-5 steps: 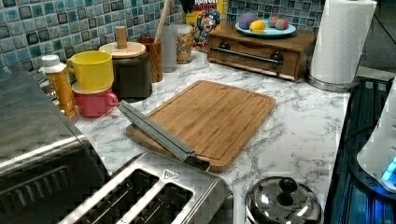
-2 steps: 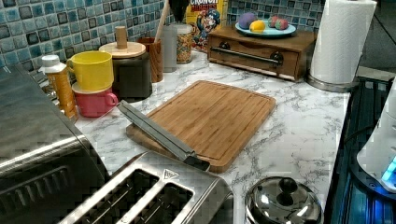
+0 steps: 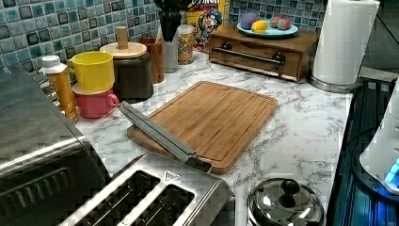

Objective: Close the oven.

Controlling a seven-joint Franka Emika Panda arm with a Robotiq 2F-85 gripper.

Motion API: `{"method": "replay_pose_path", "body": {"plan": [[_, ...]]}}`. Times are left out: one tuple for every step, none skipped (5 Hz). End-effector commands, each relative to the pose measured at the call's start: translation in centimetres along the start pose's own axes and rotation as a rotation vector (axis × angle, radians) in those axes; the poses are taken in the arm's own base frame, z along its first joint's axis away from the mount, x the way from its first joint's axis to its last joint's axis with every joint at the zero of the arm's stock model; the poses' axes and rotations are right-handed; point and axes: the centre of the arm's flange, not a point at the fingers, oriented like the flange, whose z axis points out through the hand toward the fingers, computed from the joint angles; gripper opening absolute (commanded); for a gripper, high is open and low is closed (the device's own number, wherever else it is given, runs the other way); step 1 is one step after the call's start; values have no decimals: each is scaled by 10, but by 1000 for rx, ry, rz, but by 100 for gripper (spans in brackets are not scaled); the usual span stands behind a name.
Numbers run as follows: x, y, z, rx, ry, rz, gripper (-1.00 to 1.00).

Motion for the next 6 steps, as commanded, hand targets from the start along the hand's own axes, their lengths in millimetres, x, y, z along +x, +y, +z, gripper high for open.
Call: {"method": "replay_pose_path", "body": {"plan": [[-39, 74, 61, 228, -33, -4, -100], [-52, 67, 78, 298, -49, -67, -100], [-66, 54, 99, 348, -94, -160, -100], [-79, 35, 117, 392, -50, -227, -100], [-80, 21, 134, 423, -49, -241, -100], [-82, 11, 146, 417, -68, -256, -100]]}}
